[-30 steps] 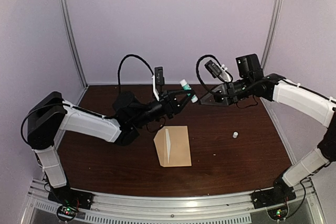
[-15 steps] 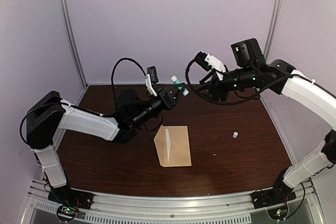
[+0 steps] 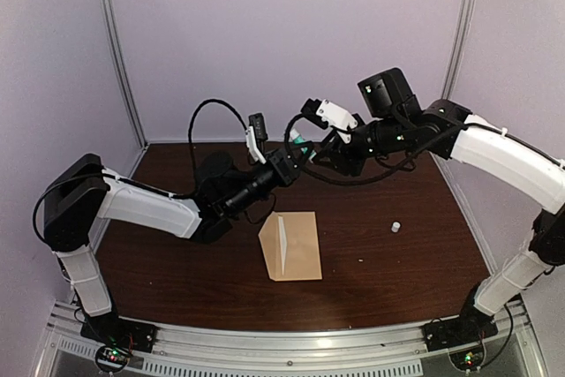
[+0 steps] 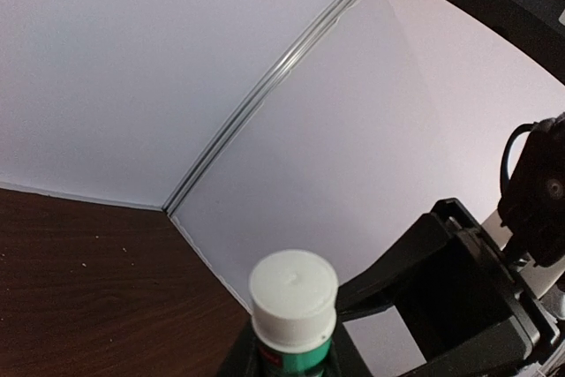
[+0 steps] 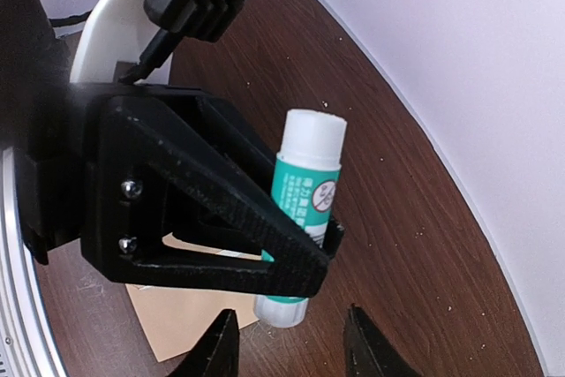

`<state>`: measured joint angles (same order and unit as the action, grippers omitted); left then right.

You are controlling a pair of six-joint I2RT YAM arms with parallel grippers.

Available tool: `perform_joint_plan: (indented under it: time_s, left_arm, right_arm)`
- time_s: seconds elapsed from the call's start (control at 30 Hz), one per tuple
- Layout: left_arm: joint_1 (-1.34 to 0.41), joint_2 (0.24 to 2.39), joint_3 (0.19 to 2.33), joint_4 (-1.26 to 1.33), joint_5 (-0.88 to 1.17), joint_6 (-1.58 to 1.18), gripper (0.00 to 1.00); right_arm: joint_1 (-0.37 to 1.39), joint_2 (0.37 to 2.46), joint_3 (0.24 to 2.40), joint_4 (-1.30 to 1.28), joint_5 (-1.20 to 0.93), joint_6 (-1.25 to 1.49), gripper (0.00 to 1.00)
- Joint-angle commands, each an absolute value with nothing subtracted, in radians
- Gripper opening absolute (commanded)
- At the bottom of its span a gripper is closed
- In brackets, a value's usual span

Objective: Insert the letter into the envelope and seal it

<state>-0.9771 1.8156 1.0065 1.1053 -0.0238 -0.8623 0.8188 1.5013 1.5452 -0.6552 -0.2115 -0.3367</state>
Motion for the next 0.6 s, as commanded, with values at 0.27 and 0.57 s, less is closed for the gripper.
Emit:
perform_joint_plan:
  time_s: [0.27,0.57]
  left_arm:
    - [-0.984,1.799,1.029,1.185,-0.026,-0.862,0.00]
    - [-0.986,1.810,1.034,1.190,-0.017,-0.870,0.00]
  right_arm:
    - [0.827,1.539,1.581,-0.654,-0.174,-0.314,0.38]
    - [0.826,1.550,1.584,-0.652,-0.180,-0.307,0.28]
